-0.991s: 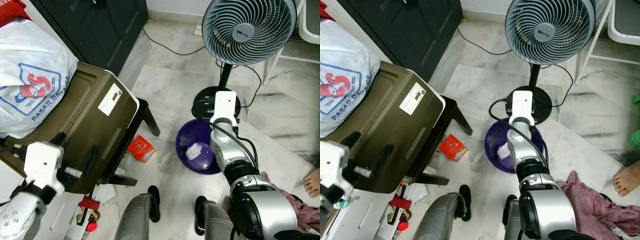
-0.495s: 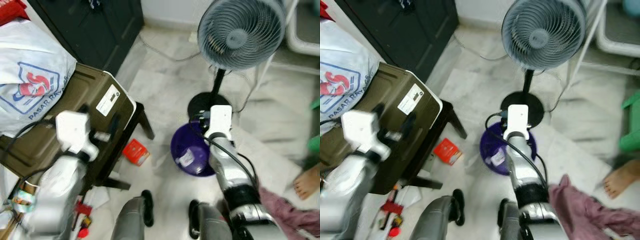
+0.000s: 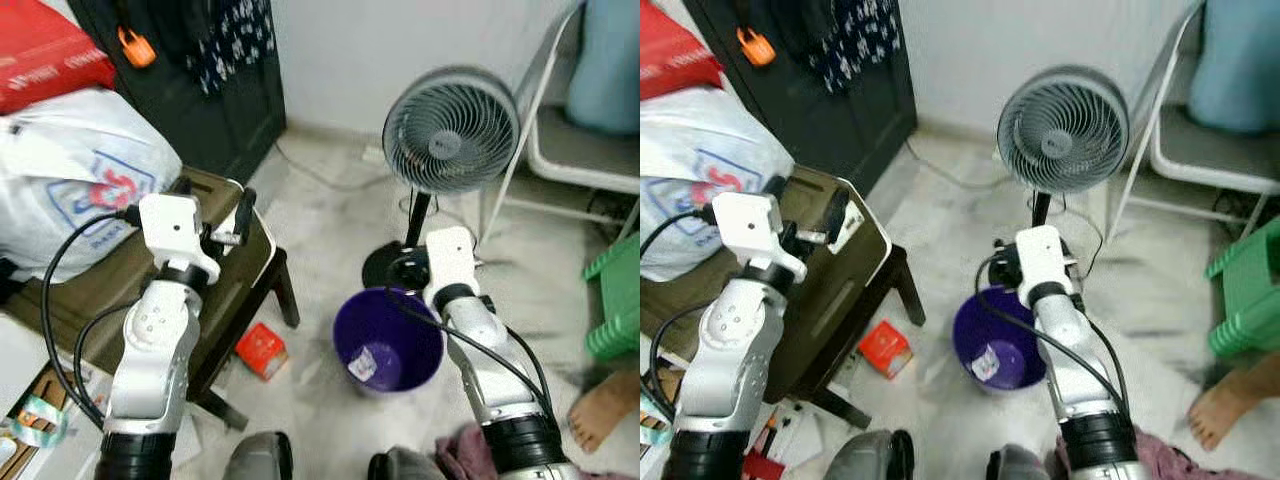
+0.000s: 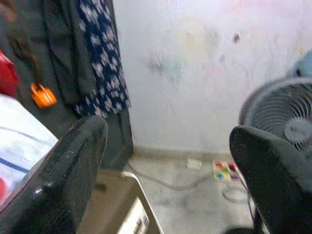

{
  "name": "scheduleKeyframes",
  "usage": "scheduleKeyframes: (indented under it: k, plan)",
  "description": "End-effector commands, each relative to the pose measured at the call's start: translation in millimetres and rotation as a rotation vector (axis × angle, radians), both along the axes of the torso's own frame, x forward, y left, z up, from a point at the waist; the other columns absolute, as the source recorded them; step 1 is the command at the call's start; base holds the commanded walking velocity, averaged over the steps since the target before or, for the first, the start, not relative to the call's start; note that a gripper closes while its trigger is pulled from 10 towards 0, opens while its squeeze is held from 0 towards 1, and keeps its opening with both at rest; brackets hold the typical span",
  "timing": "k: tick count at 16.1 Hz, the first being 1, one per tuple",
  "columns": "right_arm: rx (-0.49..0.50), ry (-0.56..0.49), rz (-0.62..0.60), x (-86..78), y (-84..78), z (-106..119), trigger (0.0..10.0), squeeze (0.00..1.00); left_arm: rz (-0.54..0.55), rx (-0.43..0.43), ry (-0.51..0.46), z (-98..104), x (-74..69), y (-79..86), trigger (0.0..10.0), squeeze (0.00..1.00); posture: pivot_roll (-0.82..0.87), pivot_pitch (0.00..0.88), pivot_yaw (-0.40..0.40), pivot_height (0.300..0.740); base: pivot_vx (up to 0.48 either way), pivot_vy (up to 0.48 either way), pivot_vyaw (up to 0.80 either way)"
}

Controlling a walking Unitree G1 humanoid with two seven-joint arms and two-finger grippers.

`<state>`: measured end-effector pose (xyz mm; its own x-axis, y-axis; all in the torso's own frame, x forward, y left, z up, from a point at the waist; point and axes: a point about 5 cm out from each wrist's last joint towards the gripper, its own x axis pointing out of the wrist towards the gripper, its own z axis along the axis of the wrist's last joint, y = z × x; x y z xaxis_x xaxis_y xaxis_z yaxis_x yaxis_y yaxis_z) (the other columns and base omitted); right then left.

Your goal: Clean up the room

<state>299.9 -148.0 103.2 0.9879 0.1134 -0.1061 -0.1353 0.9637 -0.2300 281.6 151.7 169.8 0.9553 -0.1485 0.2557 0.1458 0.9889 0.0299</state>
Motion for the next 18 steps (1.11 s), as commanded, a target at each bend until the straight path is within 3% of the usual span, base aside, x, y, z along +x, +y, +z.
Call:
scheduleKeyframes:
  k: [1, 4, 5, 7, 8, 10, 11, 12, 13, 14, 16, 17, 18]
  plan:
    - [0.015, -0.022, 0.026, -1.7, 3.8, 3, 10.0, 1.00, 0.024, 0.006, -0.008, -1, -0.9, 4.0, 10.0, 0.00, 0.06, 0.000, 0.073, 0.740, 0.000, 0.000, 0.00]
    - [-0.008, -0.030, 0.118, -4.2, 10.6, 5, 10.0, 1.00, 0.026, -0.002, 0.007, -10, -0.8, 3.9, 10.0, 0.00, 0.05, 0.000, 0.079, 0.740, 0.000, 0.000, 0.00]
    - [-0.020, -0.024, 0.142, -3.7, 12.9, 5, 10.0, 0.82, 0.021, -0.004, 0.015, -13, 1.4, 3.2, 10.0, 0.00, 0.04, 0.000, 0.084, 0.740, 0.000, 0.000, 0.00]
    - [-0.008, -0.014, 0.154, -0.9, 16.1, 4, 10.0, 0.83, 0.046, 0.012, 0.037, -19, 4.2, 4.7, 10.0, 0.00, 0.02, 0.000, 0.084, 0.740, 0.000, 0.000, 0.00]
    - [-0.014, -0.022, 0.143, 1.4, 16.7, 6, 10.0, 0.02, 0.069, 0.016, 0.043, -21, 4.7, 6.6, 10.0, 0.00, 0.02, 0.000, 0.083, 0.740, 0.000, 0.000, 0.00]
    - [-0.018, -0.072, 0.071, 13.1, 15.4, 16, 10.0, 0.00, 0.117, 0.019, 0.046, -25, 3.8, 12.2, 10.0, 0.00, 0.01, 0.000, 0.070, 0.740, 0.000, 0.000, 0.00]
    - [0.034, -0.115, 0.050, 17.7, 15.1, 23, 10.0, 0.00, 0.129, 0.013, 0.047, -27, 2.5, 15.0, 10.0, 0.00, 0.02, 0.000, 0.065, 0.740, 0.000, 0.000, 0.00]
    - [0.008, -0.196, 0.004, 21.8, 12.9, 34, 10.0, 0.92, 0.160, -0.005, 0.050, -28, 0.2, 21.2, 10.0, 0.00, 0.03, 0.000, 0.062, 0.740, 0.000, 0.000, 0.00]
    - [-0.096, -0.209, -0.079, 23.0, 6.2, 32, 10.0, 0.82, 0.178, -0.005, 0.047, -29, -1.3, 24.9, 10.0, 0.00, 0.03, 0.000, 0.055, 0.740, 0.000, 0.000, 0.00]
    - [-0.114, -0.198, -0.106, 23.0, 3.6, 29, 10.0, 0.00, 0.183, -0.007, 0.045, -29, -1.6, 25.8, 10.0, 0.00, 0.03, 0.000, 0.052, 0.740, 0.000, 0.000, 0.00]
    - [-0.081, -0.153, -0.136, 21.2, -2.7, 20, 10.0, 0.00, 0.180, -0.007, 0.034, -27, -1.2, 24.7, 10.0, 0.00, 0.03, 0.000, 0.052, 0.740, 0.000, 0.000, 0.00]
    - [-0.006, -0.150, -0.108, 22.9, -4.6, 22, 10.0, 0.00, 0.168, -0.005, 0.036, -29, 0.0, 22.1, 10.0, 0.00, 0.03, 0.000, 0.052, 0.740, 0.000, 0.000, 0.00]
    - [-0.002, -0.157, -0.166, 26.3, -11.1, 23, 10.0, 0.00, 0.169, -0.006, 0.037, -30, 1.4, 21.1, 10.0, 0.00, 0.03, 0.000, 0.046, 0.740, 0.000, 0.000, 0.00]
